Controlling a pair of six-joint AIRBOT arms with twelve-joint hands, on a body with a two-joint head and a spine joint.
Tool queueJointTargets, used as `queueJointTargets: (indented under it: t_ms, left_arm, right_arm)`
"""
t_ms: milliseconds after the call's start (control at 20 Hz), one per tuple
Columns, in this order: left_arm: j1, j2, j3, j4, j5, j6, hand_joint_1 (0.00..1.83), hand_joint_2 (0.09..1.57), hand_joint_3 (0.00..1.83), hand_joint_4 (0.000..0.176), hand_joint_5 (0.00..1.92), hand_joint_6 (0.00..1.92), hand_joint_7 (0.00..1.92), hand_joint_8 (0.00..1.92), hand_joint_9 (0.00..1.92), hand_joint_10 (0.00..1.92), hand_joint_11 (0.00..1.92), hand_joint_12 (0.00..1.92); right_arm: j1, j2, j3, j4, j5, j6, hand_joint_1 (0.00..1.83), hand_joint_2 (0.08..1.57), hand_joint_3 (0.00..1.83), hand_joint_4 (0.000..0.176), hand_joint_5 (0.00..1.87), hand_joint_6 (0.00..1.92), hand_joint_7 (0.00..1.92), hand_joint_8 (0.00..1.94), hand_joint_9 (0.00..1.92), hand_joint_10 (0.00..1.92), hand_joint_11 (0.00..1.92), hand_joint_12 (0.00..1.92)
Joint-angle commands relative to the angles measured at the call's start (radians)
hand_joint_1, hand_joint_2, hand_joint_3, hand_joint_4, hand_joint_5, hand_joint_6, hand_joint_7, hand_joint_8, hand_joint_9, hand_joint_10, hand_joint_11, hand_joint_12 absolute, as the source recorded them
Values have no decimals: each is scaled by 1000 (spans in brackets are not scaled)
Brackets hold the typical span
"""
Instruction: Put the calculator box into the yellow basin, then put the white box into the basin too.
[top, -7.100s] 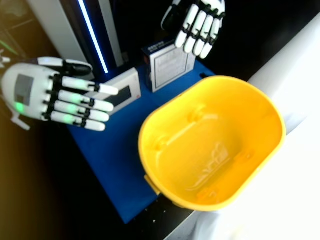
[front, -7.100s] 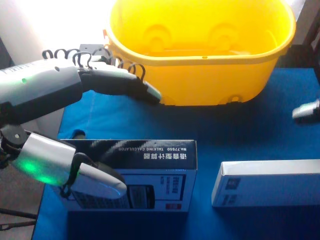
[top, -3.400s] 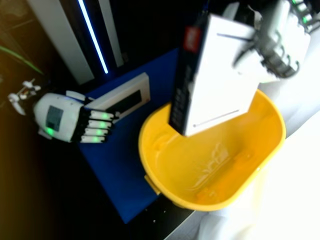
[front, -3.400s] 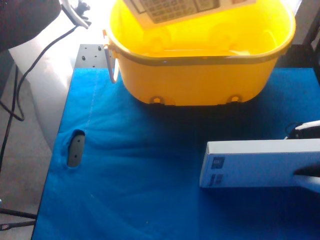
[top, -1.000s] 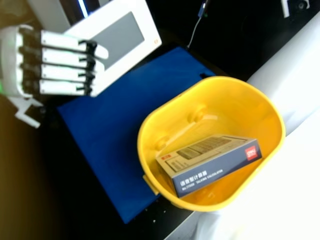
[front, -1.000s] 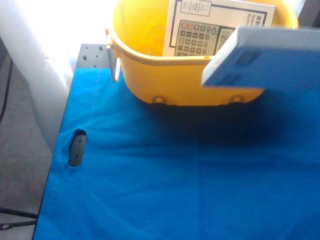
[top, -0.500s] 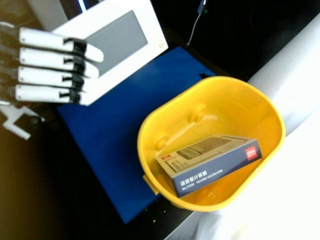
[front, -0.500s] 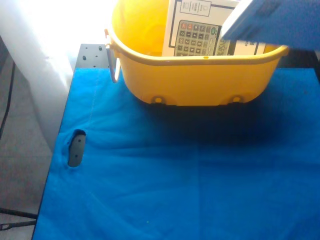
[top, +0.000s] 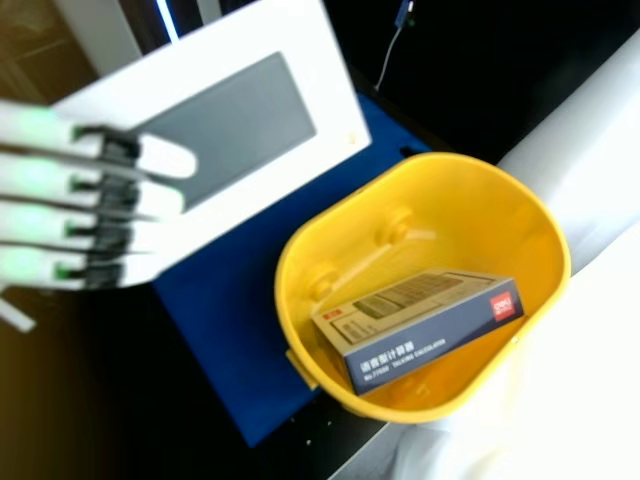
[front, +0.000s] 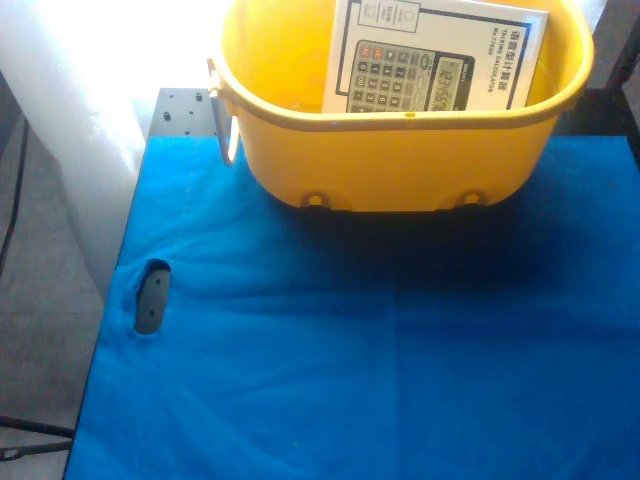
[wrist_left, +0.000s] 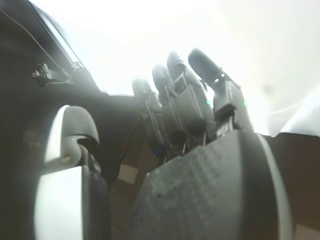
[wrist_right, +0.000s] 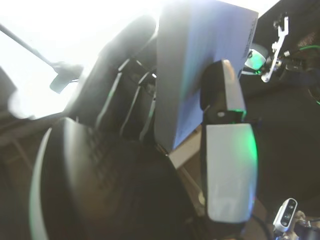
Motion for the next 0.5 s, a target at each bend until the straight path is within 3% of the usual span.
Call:
queueJointTargets:
  t_ms: [0,50,100,200,250,350,400,450]
  left_arm:
    - [-14,5,0,5,-106,5,845,1083,0,0,672,18,586,0,580,49,24,1422]
    - [-14,4,0,4,-105,6,809,1078,0,0,622,4,575,0,572,42,17,1379]
    - [-14,4,0,3,-103,6,807,1078,0,0,615,2,578,2,577,44,16,1370]
    - [-11,4,1,0,-101,8,837,1060,0,0,671,17,610,10,608,55,50,1358]
    - [-9,3,2,-1,-97,9,836,1068,0,0,675,12,605,5,600,50,55,1336]
    - [-10,-8,3,-1,-94,18,863,1076,3,0,671,7,620,9,603,50,84,1344]
    - [-10,-13,3,-1,-94,21,889,1082,3,0,673,6,623,7,603,50,85,1371]
    - [-10,-16,5,-1,-93,21,891,1084,2,0,683,7,624,5,621,55,127,1335]
  right_arm:
    - [25,0,13,-5,-62,4,1374,1114,0,0,933,1018,970,970,925,1188,809,1182]
    - [56,-10,27,-21,-37,3,1375,1116,0,0,954,955,942,1001,925,1224,810,1183]
    - [107,-27,47,-48,8,3,1372,1114,0,0,940,1050,972,942,918,1184,807,1182]
    - [192,-59,72,-77,85,-22,1375,1116,0,0,954,955,942,1001,925,1224,810,1183]
    - [217,-76,83,-77,107,-41,1372,1114,0,0,940,1050,972,942,918,1184,807,1181]
    - [235,-95,105,-77,127,-41,1375,1116,0,0,954,955,942,1001,925,1224,810,1183]
    - [245,-104,111,-77,140,-41,1372,1114,0,0,940,1050,972,942,918,1184,807,1181]
    - [257,-123,122,-77,153,-41,1374,1114,0,0,933,1018,970,970,925,1188,809,1182]
